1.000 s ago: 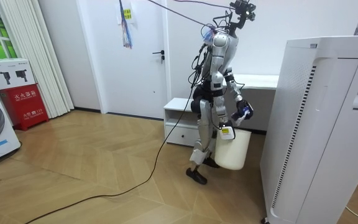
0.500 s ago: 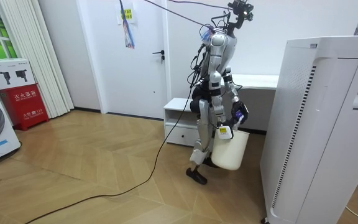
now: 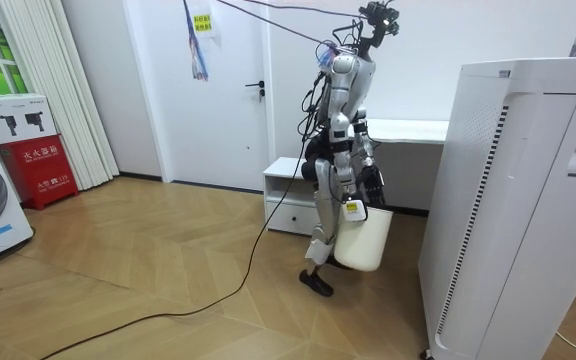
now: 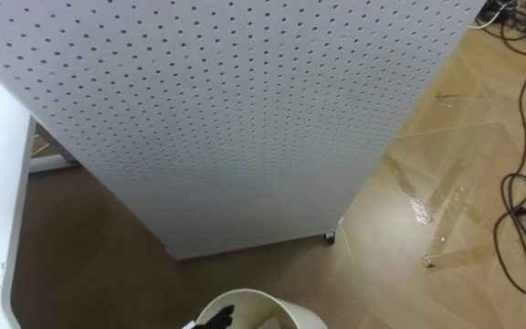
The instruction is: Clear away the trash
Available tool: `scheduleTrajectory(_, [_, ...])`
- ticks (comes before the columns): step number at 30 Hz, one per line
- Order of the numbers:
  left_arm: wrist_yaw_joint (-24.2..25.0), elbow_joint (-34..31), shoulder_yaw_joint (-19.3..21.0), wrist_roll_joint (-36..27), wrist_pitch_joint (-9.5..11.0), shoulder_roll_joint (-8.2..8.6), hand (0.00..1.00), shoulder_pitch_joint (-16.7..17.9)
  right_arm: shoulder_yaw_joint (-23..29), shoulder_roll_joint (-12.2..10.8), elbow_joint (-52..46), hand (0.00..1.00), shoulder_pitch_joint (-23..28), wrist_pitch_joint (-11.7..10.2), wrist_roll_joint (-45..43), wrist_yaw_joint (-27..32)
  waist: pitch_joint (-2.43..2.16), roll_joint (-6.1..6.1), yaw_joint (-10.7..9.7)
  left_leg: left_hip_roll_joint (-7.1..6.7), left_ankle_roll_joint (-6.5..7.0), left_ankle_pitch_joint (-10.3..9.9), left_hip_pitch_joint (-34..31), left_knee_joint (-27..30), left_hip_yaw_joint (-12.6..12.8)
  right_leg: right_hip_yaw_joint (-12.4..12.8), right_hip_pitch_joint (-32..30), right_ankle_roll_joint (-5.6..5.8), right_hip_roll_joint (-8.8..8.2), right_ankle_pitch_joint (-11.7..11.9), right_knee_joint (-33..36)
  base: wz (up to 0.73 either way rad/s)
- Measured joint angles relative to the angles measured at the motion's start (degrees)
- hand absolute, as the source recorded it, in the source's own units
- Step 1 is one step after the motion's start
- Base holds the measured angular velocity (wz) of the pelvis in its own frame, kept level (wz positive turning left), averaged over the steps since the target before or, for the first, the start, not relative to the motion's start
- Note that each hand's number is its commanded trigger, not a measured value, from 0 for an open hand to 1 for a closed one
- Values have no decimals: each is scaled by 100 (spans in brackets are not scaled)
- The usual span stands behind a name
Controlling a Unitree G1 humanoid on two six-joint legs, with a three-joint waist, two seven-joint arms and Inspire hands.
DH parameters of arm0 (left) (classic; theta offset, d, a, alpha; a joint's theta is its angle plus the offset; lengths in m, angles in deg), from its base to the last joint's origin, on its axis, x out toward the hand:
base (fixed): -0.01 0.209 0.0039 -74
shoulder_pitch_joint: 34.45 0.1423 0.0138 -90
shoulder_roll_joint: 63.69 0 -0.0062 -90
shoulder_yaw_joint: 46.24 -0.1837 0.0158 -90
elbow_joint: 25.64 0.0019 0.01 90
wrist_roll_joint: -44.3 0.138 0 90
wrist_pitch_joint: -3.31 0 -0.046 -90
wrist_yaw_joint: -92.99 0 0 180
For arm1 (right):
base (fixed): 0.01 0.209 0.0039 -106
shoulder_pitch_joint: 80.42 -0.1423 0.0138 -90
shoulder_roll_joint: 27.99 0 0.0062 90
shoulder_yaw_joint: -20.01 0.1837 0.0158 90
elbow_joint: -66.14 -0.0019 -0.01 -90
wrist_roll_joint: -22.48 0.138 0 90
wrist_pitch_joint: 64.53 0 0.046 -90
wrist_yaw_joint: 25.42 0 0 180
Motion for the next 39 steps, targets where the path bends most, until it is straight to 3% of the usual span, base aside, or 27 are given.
scheduleTrajectory(2, [1,138,7,87,-7,0,0,3,1,23,1,100,31,0,1,0,-8,9,11,1,1,1,34,-3,7,4,28,0,5,0,-6,0])
scheduleTrajectory(4, [1,238,2,201,-17,-27,0,37,-5,37,12,100,96,-7,2,3,-51,49,15,-6,1,1,82,-10,-16,-19,98,-1,6,1,-27,4])
scheduleTrajectory(9, [1,593,14,441,-17,-72,0,39,-1,46,230,100,199,-6,2,-26,-107,107,6,-18,-2,19,400,-188,-49,-64,450,7,39,18,-252,4])
scheduleTrajectory(15, [1,895,20,438,-13,-257,0,145,9,149,297,100,311,-4,144,-54,-118,102,-10,-49,-28,86,883,-513,-63,-147,904,13,5,52,-536,2])
scheduleTrajectory(20, [-8,1166,361,367,-7,-417,0,343,9,254,416,100,618,-57,383,-54,-137,80,-15,-79,-48,88,1381,-803,-108,-167,1428,21,49,54,-840,6])
scheduleTrajectory(23, [-51,1166,632,370,3,-403,0,548,162,341,406,100,891,-91,551,-90,-163,47,-25,-115,-51,89,1598,-945,-114,-177,1678,39,93,68,-1034,4])
scheduleTrajectory(25, [-72,1168,977,369,13,-374,0,760,409,327,400,100,1140,-132,549,-90,-242,-35,-14,-120,-53,89,1867,-1096,-109,-163,1940,41,100,68,-1182,0])
scheduleTrajectory(29, [-83,1155,1386,368,23,-367,0,1066,689,337,395,100,1441,-133,554,-105,-333,-168,-27,-128,-79,71,2294,-1272,-102,-179,2413,60,126,79,-1462,0])
scheduleTrajectory(32, [-86,1156,1523,366,17,-366,0,1179,793,350,396,100,1577,-125,554,-105,-332,-199,-20,-130,-131,16,2515,-1288,-108,-209,2657,59,156,79,-1592,0])
scheduleTrajectory(39, [-89,1181,1894,149,-97,-242,0,1354,1091,310,378,100,1812,-99,622,-69,-305,-145,-22,-120,-153,-3,2872,-1424,-133,-276,3026,58,181,79,-1722,3])
